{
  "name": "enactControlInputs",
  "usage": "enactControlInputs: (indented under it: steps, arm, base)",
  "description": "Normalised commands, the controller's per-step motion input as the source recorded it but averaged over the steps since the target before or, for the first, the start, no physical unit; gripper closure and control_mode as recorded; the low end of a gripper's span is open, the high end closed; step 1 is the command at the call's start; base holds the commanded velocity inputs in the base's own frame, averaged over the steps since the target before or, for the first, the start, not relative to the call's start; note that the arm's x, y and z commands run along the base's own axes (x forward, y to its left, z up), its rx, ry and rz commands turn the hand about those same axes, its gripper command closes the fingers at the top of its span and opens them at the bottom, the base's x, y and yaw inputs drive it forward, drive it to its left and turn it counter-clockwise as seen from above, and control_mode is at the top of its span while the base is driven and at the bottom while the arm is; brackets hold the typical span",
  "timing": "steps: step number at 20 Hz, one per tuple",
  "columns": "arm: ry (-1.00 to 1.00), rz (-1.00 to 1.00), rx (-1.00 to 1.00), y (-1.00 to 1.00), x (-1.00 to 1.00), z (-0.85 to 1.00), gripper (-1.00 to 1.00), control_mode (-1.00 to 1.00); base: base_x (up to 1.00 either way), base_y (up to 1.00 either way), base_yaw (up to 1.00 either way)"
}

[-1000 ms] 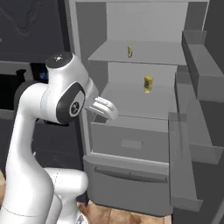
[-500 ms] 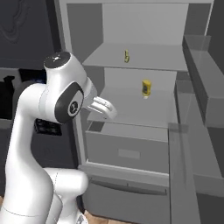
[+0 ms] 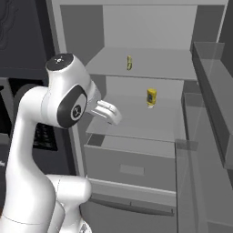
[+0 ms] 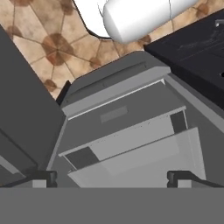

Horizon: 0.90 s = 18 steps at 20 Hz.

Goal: Retrieve the butter from the fridge and place it on a plate on the dining table. Then retrieve the butter knife by the fridge and place it near the plate.

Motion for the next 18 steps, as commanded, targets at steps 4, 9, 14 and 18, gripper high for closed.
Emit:
enactControlInputs:
  steps: [4, 9, 14, 18]
  arm:
    - [-0.1, 0.01, 0.0, -0.03, 0.51, 0.57, -1.0, -1.0]
    - [-0.12, 0.06, 0.0, -0.08, 0.86, 0.65, -1.0, -1.0]
    - [-0.22, 0.05, -0.03, 0.0, 0.77, 0.01, -1.0, -1.0]
    - [-0.11, 0.02, 0.0, 0.0, 0.84, 0.26, -1.0, -1.0]
  base:
    - [0.0, 0.0, 0.0]
    - [0.0, 0.0, 0.0]
    - [0.0, 0.0, 0.0]
    - [0.0, 0.0, 0.0]
